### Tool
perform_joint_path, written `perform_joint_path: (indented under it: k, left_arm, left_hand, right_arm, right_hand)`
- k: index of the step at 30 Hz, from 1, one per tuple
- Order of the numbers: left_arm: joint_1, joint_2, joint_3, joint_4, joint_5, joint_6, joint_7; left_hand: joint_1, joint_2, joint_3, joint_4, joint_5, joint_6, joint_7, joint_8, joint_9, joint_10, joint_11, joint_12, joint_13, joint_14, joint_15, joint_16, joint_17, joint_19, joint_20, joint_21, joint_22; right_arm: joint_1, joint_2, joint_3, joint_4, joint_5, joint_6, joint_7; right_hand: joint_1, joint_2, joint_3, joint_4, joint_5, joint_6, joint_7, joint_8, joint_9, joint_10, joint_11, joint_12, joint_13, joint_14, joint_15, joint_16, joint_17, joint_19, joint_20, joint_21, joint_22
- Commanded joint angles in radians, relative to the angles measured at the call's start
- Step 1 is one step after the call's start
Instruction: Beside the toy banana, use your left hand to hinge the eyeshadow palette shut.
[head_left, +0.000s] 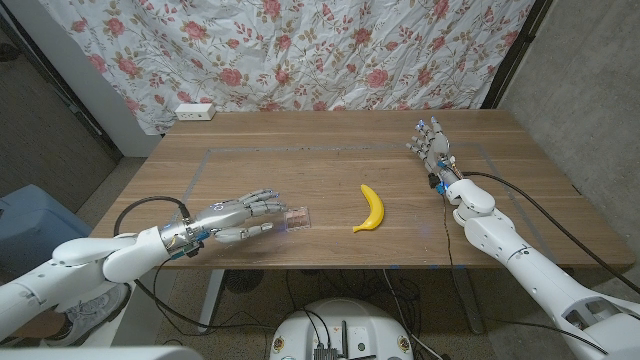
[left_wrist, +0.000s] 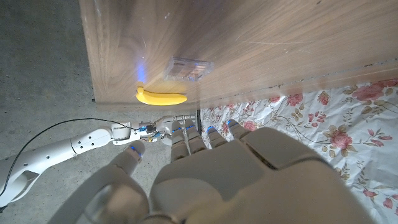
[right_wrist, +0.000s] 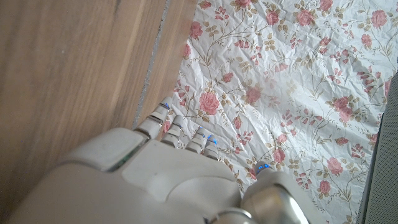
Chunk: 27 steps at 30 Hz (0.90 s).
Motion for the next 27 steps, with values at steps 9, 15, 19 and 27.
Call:
perform_joint_path:
  k: [9, 15, 19, 27]
  left_arm:
    - [-0.044, 0.022, 0.098, -0.018, 0.059, 0.061, 0.048]
    - [-0.051, 0.027, 0.118, -0.029, 0.057, 0.093, 0.043]
    - [-0.053, 0.033, 0.127, -0.036, 0.050, 0.114, 0.038]
    - [-0.064, 0.043, 0.146, -0.050, 0.041, 0.147, 0.015]
  left_hand:
    - [-0.011, 0.123, -0.015, 0.001, 0.006, -0.025, 0.007, -0.003, 0.000, -0.027, 0.005, 0.004, 0.002, -0.030, -0.003, 0.005, 0.005, -0.131, -0.011, 0.008, 0.005]
    - [-0.011, 0.122, -0.020, 0.001, 0.006, -0.034, 0.013, -0.003, 0.000, -0.035, 0.005, 0.003, 0.002, -0.038, -0.003, 0.006, 0.005, -0.137, -0.010, 0.009, 0.006]
    - [-0.012, 0.122, -0.023, 0.001, 0.006, -0.037, 0.016, -0.003, 0.000, -0.039, 0.011, 0.004, 0.002, -0.041, -0.002, 0.006, 0.005, -0.140, -0.010, 0.010, 0.006]
    - [-0.012, 0.121, -0.031, 0.001, 0.006, -0.044, 0.020, -0.002, 0.000, -0.048, 0.017, 0.004, 0.002, -0.049, 0.003, 0.007, 0.005, -0.149, -0.010, 0.011, 0.006]
  right_arm:
    - [0.000, 0.000, 0.000, 0.000, 0.000, 0.000, 0.000]
    - [0.000, -0.001, 0.000, -0.001, 0.000, 0.000, 0.000]
    - [-0.001, -0.001, 0.000, -0.001, 0.000, 0.000, 0.000]
    - [0.000, 0.000, 0.000, -0.001, 0.000, 0.000, 0.000]
  right_hand:
    - [-0.001, 0.110, -0.001, 0.008, 0.004, 0.001, -0.007, 0.005, 0.002, 0.001, -0.008, 0.005, 0.005, -0.004, -0.139, 0.004, 0.003, 0.006, -0.001, 0.004, 0.002]
    - [-0.001, 0.110, -0.001, 0.008, 0.004, 0.002, -0.007, 0.005, 0.002, 0.002, -0.009, 0.005, 0.005, -0.004, -0.139, 0.004, 0.003, 0.006, -0.001, 0.004, 0.002]
    - [-0.001, 0.110, -0.001, 0.008, 0.004, 0.002, -0.007, 0.006, 0.002, 0.002, -0.009, 0.005, 0.005, -0.004, -0.139, 0.004, 0.003, 0.006, -0.001, 0.004, 0.002]
    - [-0.001, 0.110, -0.001, 0.008, 0.004, 0.001, -0.007, 0.005, 0.002, 0.002, -0.009, 0.005, 0.005, -0.004, -0.139, 0.003, 0.003, 0.006, -0.001, 0.004, 0.002]
